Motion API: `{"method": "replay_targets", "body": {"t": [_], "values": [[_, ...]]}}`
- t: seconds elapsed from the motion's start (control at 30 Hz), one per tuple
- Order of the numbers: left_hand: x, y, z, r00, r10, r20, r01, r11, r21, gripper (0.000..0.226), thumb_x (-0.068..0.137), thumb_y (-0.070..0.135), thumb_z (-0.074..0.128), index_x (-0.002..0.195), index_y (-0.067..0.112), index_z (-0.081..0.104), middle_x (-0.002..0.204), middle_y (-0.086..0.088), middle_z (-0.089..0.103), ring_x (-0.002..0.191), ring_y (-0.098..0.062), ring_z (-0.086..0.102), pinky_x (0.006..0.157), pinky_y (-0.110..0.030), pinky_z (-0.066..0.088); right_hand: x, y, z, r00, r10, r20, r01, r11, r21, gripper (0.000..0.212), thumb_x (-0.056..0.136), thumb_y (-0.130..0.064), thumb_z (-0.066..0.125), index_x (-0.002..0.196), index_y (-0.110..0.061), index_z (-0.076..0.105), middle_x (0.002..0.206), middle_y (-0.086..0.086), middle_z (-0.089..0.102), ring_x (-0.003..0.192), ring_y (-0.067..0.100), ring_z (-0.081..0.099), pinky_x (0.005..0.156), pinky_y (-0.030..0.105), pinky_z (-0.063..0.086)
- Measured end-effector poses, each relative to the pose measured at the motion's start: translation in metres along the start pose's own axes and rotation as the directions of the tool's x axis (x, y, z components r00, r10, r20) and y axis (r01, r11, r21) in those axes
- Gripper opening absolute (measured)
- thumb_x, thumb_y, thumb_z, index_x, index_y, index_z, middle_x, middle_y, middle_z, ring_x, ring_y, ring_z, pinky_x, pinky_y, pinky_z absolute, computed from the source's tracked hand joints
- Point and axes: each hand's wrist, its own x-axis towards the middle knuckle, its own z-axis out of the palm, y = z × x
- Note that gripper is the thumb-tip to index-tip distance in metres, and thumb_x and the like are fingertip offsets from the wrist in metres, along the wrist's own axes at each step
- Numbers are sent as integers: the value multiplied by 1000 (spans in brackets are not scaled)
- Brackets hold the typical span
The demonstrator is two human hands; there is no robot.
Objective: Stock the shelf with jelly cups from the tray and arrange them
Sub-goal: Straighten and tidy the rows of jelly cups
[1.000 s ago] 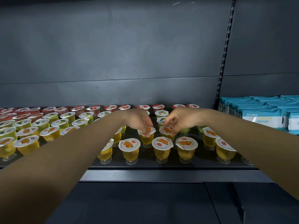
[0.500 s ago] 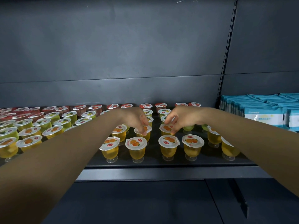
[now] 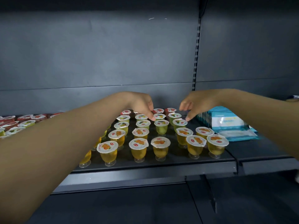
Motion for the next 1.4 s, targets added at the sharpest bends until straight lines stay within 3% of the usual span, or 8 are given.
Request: {"method": "replay_targets", "body": {"t": [0.13, 0.3, 0.53, 0.7, 0.97, 1.23, 1.4], "values": [[13, 39, -3, 999, 39, 21, -40, 998, 51, 59, 87, 37, 64, 137, 12, 46, 139, -2, 50, 127, -21, 46, 103, -32, 35, -21, 38, -4, 997, 69, 24, -68, 997, -33, 51, 85, -30, 69, 132, -21, 51, 133, -5, 55, 122, 16, 50, 105, 32, 34], [29, 73, 13, 994, 94, 61, -96, 995, 39, 61, 86, 33, 66, 139, 15, 43, 143, -1, 45, 129, -21, 43, 103, -32, 35, -30, 72, 10, 996, 76, 37, -79, 992, 95, 52, 82, -33, 72, 130, -22, 54, 129, -6, 57, 116, 14, 53, 102, 29, 38], [53, 73, 49, 990, 83, 117, -54, 970, -236, 64, 80, 25, 73, 137, 21, 46, 141, 5, 47, 129, -14, 44, 108, -35, 37, -17, 88, 58, 997, 13, 79, -44, 915, 401, 51, 86, -33, 68, 132, -15, 54, 128, -4, 58, 114, 11, 55, 94, 26, 48], [57, 69, 65, 991, 75, 114, -30, 934, -357, 62, 78, 18, 75, 135, 20, 50, 137, 6, 52, 126, -10, 47, 99, -25, 38, -8, 96, 73, 996, 23, 88, -72, 795, 602, 47, 83, -30, 73, 125, -14, 60, 117, -3, 64, 106, 12, 61, 90, 26, 51], [62, 66, 72, 991, 89, 102, -52, 944, -325, 55, 80, 22, 73, 132, 21, 54, 133, 4, 56, 124, -14, 50, 100, -30, 40, 2, 94, 80, 993, 64, 94, -112, 711, 695, 42, 81, -19, 74, 120, -12, 61, 108, 0, 67, 93, 10, 65, 71, 18, 53], [63, 54, 66, 991, 75, 109, -49, 972, -228, 55, 80, 24, 73, 132, 20, 54, 133, 5, 55, 122, -14, 51, 95, -24, 40, 15, 85, 84, 995, 52, 80, -95, 650, 754, 45, 81, -14, 74, 123, -12, 60, 110, -1, 65, 98, 12, 64, 78, 23, 55], [61, 43, 64, 992, 54, 117, -30, 981, -192, 53, 81, 25, 73, 131, 22, 55, 134, 5, 54, 123, -15, 49, 98, -27, 39, 20, 77, 84, 995, 57, 82, -100, 633, 767, 48, 81, -13, 73, 126, -10, 57, 110, 0, 63, 95, 11, 63, 75, 21, 55]]}}
